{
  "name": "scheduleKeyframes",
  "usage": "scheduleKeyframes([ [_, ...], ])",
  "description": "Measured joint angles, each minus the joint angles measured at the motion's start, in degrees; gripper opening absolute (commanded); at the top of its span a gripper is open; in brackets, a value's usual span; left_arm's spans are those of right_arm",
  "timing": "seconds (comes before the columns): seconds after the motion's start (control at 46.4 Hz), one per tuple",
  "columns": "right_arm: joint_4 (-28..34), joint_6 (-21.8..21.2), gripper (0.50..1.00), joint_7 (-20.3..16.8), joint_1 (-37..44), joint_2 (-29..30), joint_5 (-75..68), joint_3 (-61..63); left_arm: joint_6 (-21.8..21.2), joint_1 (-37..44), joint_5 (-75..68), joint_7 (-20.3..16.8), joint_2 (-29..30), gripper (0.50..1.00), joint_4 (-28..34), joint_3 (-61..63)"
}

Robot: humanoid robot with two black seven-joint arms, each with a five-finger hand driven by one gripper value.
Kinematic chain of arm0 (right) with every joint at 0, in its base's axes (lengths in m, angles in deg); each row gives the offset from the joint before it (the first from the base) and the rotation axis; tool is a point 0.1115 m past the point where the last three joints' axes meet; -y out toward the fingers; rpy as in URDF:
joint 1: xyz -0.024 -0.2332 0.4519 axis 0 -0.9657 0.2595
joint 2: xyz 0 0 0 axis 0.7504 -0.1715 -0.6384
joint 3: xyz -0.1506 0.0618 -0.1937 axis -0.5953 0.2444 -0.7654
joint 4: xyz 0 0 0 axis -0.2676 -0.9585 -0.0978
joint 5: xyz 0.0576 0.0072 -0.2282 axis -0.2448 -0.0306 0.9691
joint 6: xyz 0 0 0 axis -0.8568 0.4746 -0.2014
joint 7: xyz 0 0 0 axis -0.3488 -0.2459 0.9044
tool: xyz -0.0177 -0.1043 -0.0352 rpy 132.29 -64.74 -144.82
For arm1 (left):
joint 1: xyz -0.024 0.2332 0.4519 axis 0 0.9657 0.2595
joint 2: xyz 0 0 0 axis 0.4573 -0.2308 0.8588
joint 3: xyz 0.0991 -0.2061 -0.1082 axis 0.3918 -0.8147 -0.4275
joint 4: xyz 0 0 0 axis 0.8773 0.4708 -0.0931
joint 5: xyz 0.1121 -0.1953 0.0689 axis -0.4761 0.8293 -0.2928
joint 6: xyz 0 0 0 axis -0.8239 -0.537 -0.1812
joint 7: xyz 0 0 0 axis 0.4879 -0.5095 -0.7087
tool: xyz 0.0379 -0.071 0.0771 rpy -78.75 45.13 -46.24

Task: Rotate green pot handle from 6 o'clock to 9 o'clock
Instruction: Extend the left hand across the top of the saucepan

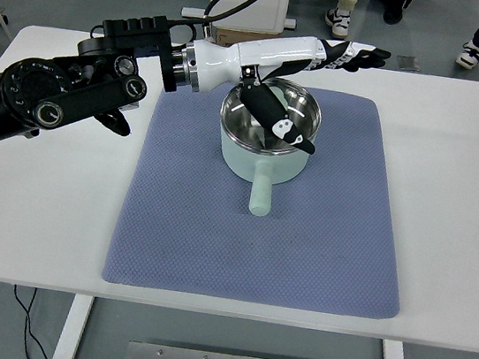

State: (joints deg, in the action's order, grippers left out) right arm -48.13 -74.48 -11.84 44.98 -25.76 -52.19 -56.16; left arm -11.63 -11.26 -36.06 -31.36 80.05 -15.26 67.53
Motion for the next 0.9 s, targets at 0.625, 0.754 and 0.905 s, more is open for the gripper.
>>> scheduleKeyframes([
  [0.625, -0.01, 0.01, 1.000, 0.00, 0.00, 0.00, 0.00, -0.01, 1.35, -3.15, -6.48, 0.00, -1.14, 1.000, -0.05, 4.23],
  [0.754, -0.01, 0.02, 1.000, 0.00, 0.00, 0.00, 0.00, 0.00, 1.63, -3.29, -8.45, 0.00, -1.67, 1.000, -0.08, 4.41],
  [0.905, 0.00, 0.01, 1.000, 0.00, 0.00, 0.00, 0.00, 0.00, 1.68, -3.77, -10.13, 0.00, -1.95, 1.000, -0.50, 5.80],
])
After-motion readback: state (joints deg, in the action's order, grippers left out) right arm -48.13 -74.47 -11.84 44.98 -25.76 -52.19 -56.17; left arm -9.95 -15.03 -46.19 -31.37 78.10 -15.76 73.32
